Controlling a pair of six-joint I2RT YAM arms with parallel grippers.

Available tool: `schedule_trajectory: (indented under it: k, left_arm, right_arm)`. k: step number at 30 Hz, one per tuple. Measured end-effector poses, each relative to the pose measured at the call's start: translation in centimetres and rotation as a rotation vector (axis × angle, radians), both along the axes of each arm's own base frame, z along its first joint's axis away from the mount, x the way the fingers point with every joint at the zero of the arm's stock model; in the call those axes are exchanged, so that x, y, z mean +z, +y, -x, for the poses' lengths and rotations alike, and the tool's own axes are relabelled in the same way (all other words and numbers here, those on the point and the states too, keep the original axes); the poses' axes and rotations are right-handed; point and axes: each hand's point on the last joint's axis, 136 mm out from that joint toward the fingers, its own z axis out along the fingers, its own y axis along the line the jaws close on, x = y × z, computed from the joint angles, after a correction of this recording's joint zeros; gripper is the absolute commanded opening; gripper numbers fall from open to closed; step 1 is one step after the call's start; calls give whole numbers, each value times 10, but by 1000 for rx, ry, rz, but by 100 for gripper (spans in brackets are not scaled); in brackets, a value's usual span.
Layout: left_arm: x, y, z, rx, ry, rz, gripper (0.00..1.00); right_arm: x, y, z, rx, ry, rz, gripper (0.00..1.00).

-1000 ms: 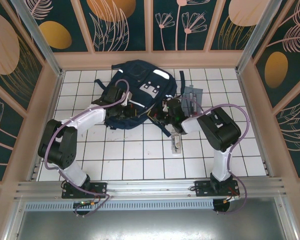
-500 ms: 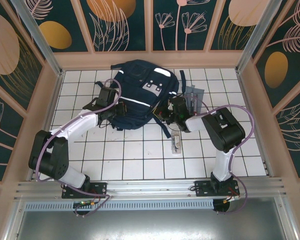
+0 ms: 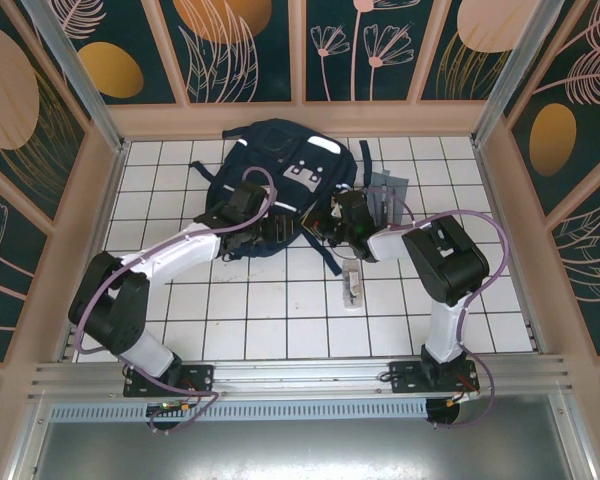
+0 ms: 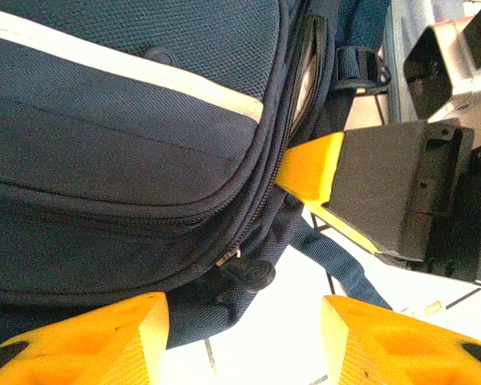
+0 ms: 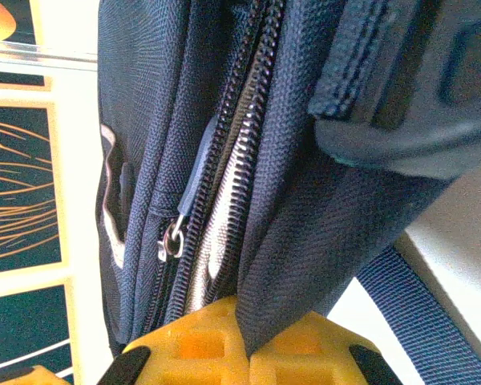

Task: Pack books, pencil case, and school supplies into a backpack

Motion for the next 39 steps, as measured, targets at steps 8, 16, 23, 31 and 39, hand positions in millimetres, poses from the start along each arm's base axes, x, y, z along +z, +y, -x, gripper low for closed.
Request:
schedule_trajectory:
  k: [8,16,23,31,39]
  left_arm:
    - [-12,-18,-9,-35,-33,-134,50]
    - [-41,-12,-21,-38,-33,-333,39]
    - [-43,-1,-27,-11,-79,-452,0]
    - [-40,3,-29,-1,-109,-484,0]
    - [-32,29,-20,99,-68,-252,0]
  right_arm:
    - [4,8,2,15,-6,-7,0]
    - [1,10,2,17,0,-1,0]
    - [2,14,2,24,-3,-4,0]
    - [4,15,1,25,-8,-7,0]
    - [6,26,14,58,-24,-33,0]
